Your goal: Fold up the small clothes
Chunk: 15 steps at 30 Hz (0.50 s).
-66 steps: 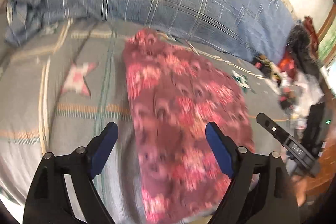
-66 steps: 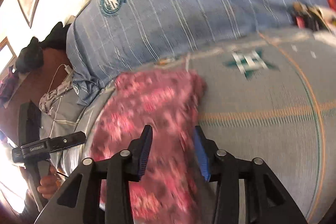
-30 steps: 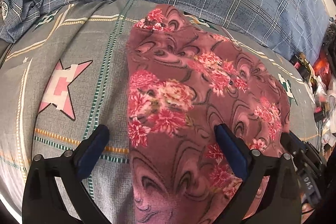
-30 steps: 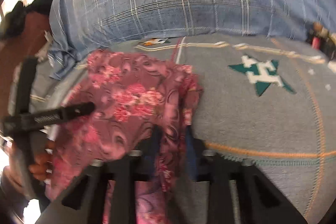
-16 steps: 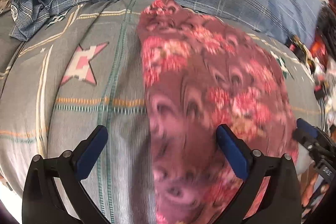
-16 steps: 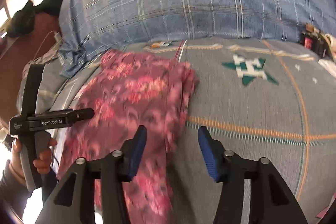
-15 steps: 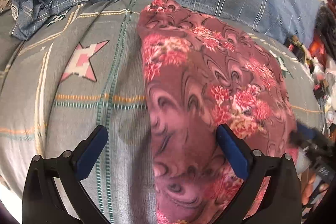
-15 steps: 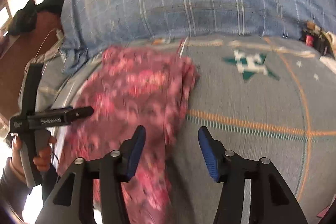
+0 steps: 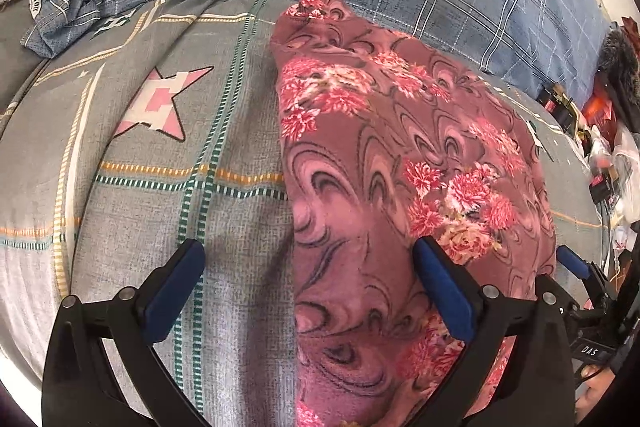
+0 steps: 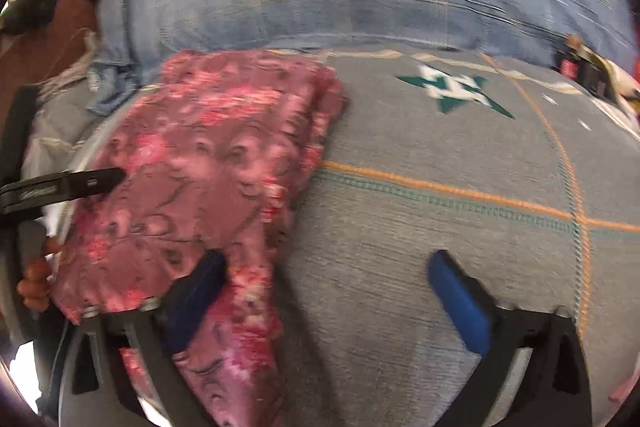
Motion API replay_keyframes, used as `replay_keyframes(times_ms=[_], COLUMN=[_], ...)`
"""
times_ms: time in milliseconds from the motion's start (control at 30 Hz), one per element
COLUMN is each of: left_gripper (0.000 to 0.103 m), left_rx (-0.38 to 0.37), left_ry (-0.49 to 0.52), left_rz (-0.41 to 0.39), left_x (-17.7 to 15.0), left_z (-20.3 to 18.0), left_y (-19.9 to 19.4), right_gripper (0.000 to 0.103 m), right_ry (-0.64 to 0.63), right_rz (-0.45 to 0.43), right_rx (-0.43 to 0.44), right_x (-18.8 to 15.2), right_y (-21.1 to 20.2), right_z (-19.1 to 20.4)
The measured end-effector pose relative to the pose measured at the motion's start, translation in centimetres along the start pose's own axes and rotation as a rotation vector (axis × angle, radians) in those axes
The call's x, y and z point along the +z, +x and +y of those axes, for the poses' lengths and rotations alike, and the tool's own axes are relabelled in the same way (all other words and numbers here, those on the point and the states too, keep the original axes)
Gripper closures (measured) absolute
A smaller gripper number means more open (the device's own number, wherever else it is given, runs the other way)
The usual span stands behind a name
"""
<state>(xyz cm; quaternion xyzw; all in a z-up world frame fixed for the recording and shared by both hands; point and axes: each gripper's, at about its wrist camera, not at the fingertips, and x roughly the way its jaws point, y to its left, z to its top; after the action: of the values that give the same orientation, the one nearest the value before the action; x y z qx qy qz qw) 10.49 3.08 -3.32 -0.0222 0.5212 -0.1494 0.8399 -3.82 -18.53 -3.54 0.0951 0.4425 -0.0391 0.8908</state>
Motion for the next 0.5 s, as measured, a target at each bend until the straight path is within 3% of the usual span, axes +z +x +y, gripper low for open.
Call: replay_keyframes(times_ms=[133, 300, 500], left_gripper=[0.0, 0.0, 0.0], left_rx=[0.007, 0.062, 0.154], left_ry=[-0.002, 0.069, 0.161], left_rz=[0.011, -0.022, -0.197], left_x=[-0.5, -1.5, -3.6], left_z=[0.0, -0.3, 0.1], left_y=[-0.8, -3.0, -7.0], right_gripper=[0.0, 0.0, 0.0], right_ry=[0.023, 0.065, -0.054], right_rz=[0.028, 0.074, 0.026], right_rx=[-0.033, -0.083, -0.214], right_x=[-0.1, 0.0, 0.2], right_y=[-0.3, -1.1, -3.3], right_z=[0.0, -0.1, 2.7])
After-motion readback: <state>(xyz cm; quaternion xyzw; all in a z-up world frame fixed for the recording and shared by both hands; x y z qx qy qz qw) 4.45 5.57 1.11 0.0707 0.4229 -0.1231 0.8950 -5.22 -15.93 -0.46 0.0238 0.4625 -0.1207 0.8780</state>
